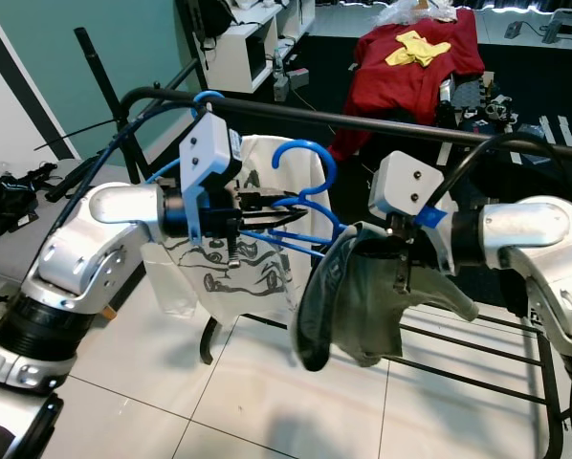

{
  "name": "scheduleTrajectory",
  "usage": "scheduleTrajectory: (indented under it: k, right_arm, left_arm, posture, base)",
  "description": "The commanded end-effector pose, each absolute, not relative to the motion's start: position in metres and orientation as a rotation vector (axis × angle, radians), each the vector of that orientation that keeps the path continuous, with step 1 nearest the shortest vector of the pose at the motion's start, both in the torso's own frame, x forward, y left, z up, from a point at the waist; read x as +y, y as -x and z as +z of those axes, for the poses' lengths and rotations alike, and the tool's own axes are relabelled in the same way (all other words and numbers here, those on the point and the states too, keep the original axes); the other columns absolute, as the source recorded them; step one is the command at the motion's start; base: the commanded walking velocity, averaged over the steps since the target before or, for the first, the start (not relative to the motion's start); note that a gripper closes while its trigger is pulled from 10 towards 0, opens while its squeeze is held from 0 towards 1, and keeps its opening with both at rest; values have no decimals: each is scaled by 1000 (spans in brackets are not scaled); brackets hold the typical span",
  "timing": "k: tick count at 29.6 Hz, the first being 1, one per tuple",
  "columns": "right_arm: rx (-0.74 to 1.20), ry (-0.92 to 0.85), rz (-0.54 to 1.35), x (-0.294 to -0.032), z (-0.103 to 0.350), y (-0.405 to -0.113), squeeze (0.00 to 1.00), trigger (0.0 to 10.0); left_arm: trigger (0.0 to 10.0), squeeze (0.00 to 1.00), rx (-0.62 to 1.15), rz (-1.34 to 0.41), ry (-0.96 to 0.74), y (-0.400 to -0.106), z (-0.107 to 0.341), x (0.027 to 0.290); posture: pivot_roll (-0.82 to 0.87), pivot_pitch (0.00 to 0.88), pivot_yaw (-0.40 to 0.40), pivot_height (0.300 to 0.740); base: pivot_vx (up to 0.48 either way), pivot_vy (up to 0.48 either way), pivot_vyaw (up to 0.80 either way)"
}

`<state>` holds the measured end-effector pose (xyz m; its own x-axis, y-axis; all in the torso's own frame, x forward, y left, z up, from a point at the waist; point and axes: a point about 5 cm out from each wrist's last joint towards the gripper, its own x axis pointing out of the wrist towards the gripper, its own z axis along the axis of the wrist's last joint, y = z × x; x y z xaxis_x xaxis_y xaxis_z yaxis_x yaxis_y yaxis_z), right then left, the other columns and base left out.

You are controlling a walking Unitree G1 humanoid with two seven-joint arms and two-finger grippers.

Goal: Hang hanger

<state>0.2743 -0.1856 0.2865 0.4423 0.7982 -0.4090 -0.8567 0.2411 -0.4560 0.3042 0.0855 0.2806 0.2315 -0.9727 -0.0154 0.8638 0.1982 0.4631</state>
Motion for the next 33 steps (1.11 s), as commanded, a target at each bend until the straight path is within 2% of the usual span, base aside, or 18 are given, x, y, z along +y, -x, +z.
scheduleTrajectory:
  k: [1,3,4,9,10,12,13,14,20,23,33]
  right_arm:
    - [22,714,1113,-183,300,-275,0,0]
    - [18,721,1093,-184,300,-278,0,0]
    - [14,728,1053,-187,302,-283,0,10000]
    - [11,722,1029,-188,304,-286,0,10000]
    - [1,704,1016,-188,305,-287,404,10000]
    - [1,704,1016,-188,305,-287,404,10000]
    - [-16,686,1000,-188,307,-289,667,10000]
    - [-40,668,989,-188,309,-290,1000,10000]
    - [-104,632,966,-187,316,-292,1000,10000]
    - [-200,573,915,-189,328,-296,1000,10000]
    - [-295,489,817,-200,338,-298,1000,10000]
  left_arm:
    - [0,0,-268,-1379,-418,-299,272,82]
    - [0,0,-266,-1385,-407,-297,270,80]
    - [0,0,-275,-1396,-373,-295,270,74]
    - [0,0,-286,-1396,-338,-294,272,72]
    - [0,0,-289,-1384,-308,-294,271,73]
    - [0,0,-289,-1384,-308,-294,271,73]
    - [0,0,-290,-1373,-284,-294,271,73]
    - [0,0,-291,-1360,-260,-294,269,73]
    - [0,0,-295,-1337,-221,-293,268,74]
    - [0,0,-292,-1284,-180,-297,266,78]
    - [0,0,-303,-1154,-123,-307,266,88]
  posture:
    - [-52,80,45,740]
    - [-57,89,36,740]
    - [-56,89,33,740]
    - [-57,96,33,740]
    - [-57,106,28,740]
    - [-57,106,28,740]
    - [-57,107,28,740]
    - [-56,109,26,740]
    - [-57,109,26,740]
    - [-54,111,26,740]
    - [-54,114,26,740]
  base:
    - [0,0,0]
    - [0,0,0]
    - [0,0,0]
    - [0,0,0]
    - [0,0,0]
    - [0,0,0]
    - [0,0,0]
    - [0,0,0]
    - [0,0,0]
    - [0,0,0]
    - [0,0,0]
